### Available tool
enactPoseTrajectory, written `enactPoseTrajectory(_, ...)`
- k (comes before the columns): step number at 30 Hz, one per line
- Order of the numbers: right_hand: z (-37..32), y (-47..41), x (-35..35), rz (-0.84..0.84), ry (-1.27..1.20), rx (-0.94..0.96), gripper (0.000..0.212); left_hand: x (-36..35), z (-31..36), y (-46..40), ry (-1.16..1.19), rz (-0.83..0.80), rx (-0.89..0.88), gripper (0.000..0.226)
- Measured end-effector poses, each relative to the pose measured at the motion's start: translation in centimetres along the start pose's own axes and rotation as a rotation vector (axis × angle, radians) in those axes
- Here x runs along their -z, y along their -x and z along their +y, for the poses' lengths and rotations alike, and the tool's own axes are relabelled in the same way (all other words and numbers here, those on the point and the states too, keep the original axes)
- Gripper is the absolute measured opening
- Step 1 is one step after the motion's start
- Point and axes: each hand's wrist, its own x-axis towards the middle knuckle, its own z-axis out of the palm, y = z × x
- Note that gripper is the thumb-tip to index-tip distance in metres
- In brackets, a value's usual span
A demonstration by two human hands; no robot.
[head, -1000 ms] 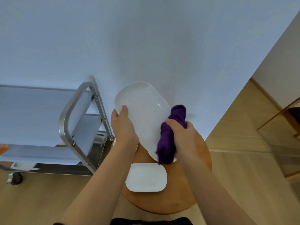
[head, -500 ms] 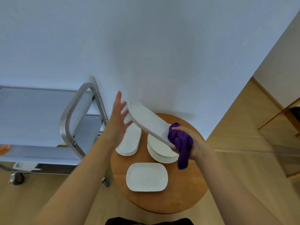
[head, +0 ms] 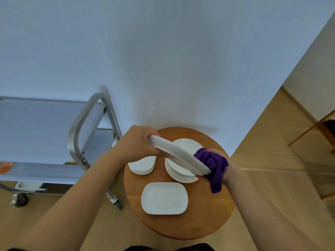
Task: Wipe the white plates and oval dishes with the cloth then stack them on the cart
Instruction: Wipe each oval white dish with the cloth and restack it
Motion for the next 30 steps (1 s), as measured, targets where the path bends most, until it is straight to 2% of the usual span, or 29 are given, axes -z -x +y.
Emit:
enactPoseTrajectory(3, -0.5, 0.4, 1.6, 0.024, -0.283, 0.108, 0.028, -0.2, -0.3, 0.4, 0.179, 0.117, 0.125, 0.024)
enactPoseTrajectory(4, -0.8, 0.8, 1.8, 0.070, -0.369, 0.200, 0.022, -0.5, -0.5, 0.5, 0.237, 0.158, 0.183, 0.024)
enactPoseTrajectory(6, -1.3, 1.8, 1.5, 0.101, -0.354, 0.367, 0.012, -1.4, -0.6, 0.6, 0.395, 0.204, 0.316, 0.022)
enactPoseTrajectory(8, -1.4, 3.1, -0.1, 0.031, -0.267, 0.471, 0.007, -2.5, -0.2, 0.4, 0.563, 0.231, 0.425, 0.020)
enactPoseTrajectory(10, -1.4, 3.5, -2.1, 0.061, -0.057, 0.620, 0.005, -3.5, 0.8, 0.2, 0.652, 0.308, 0.465, 0.028)
enactPoseTrajectory(13, -0.3, 3.1, -4.8, 0.375, 0.333, 0.814, 0.024, -5.2, 2.4, 0.0, 0.646, 0.431, 0.489, 0.050)
enactPoseTrajectory(15, 0.8, 3.2, -6.4, 0.460, 0.392, 0.846, 0.030, -6.2, 3.3, 0.1, 0.597, 0.461, 0.474, 0.050)
enactPoseTrajectory(19, 3.8, 3.3, -9.2, 0.326, 0.557, 1.033, 0.018, -7.2, 3.7, 0.1, 0.633, 0.520, 0.453, 0.049)
enactPoseTrajectory(22, 6.0, 3.8, -10.6, 0.208, 0.762, 1.130, 0.044, -6.9, 3.7, 0.0, 0.800, 0.554, 0.508, 0.040)
enactPoseTrajectory(25, 7.1, 4.5, -11.0, 0.123, 0.887, 1.231, 0.047, -6.4, 3.1, 0.2, 0.972, 0.597, 0.596, 0.035)
enactPoseTrajectory(28, 7.4, 4.5, -9.6, 0.168, 1.004, 1.407, 0.042, -5.5, 2.7, 0.3, 1.111, 0.613, 0.623, 0.037)
enactPoseTrajectory(30, 6.8, 3.6, -7.9, 0.230, 0.994, 1.408, 0.038, -4.7, 2.4, 0.1, 1.088, 0.625, 0.587, 0.036)
